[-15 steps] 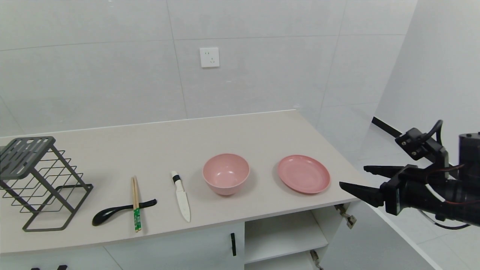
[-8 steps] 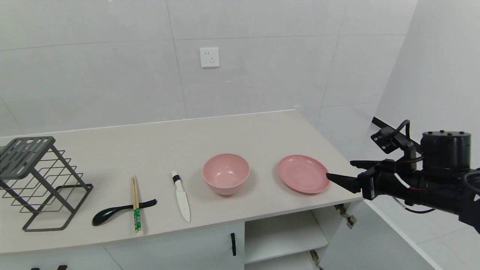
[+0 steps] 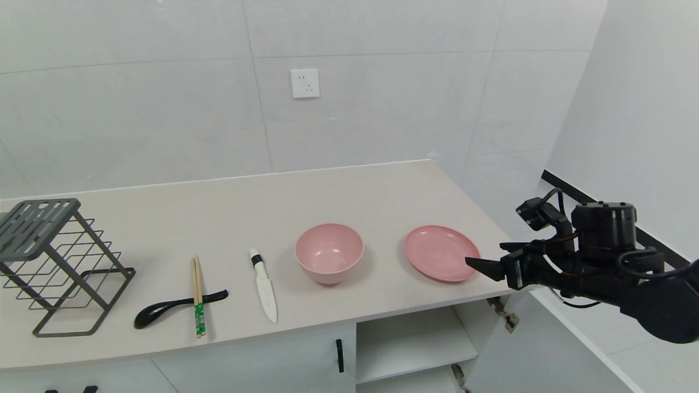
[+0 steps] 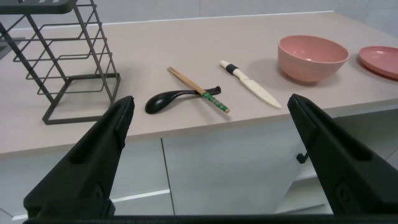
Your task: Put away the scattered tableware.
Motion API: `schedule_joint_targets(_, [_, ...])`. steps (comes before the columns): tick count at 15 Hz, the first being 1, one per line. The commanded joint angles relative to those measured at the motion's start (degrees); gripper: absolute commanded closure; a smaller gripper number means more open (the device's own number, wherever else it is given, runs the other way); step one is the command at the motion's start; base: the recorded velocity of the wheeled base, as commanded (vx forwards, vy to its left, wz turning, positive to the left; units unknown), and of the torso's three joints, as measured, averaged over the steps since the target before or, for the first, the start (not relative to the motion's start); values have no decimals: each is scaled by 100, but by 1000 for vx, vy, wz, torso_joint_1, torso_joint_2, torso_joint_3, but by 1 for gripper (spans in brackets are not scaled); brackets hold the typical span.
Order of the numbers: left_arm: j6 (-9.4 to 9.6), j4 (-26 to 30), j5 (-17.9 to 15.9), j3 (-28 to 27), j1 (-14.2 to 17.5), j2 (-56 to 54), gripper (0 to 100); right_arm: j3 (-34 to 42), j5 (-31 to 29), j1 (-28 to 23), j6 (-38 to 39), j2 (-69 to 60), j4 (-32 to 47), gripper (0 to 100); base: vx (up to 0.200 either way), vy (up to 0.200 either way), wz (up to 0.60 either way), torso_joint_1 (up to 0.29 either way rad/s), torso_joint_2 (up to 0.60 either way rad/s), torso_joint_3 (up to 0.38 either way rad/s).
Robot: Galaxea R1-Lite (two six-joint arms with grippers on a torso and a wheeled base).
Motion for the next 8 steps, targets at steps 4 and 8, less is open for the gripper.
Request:
schedule_joint_targets(4, [-1, -1, 1, 0, 1, 2, 0, -493, -113, -65, 29, 1095, -428, 0, 0, 0, 0, 0, 0, 0])
schedule_joint_targets(8, [-1, -1, 1, 0, 1, 2, 0, -546, -139, -109, 38, 1437, -789, 0, 0, 0, 0, 0, 0, 0])
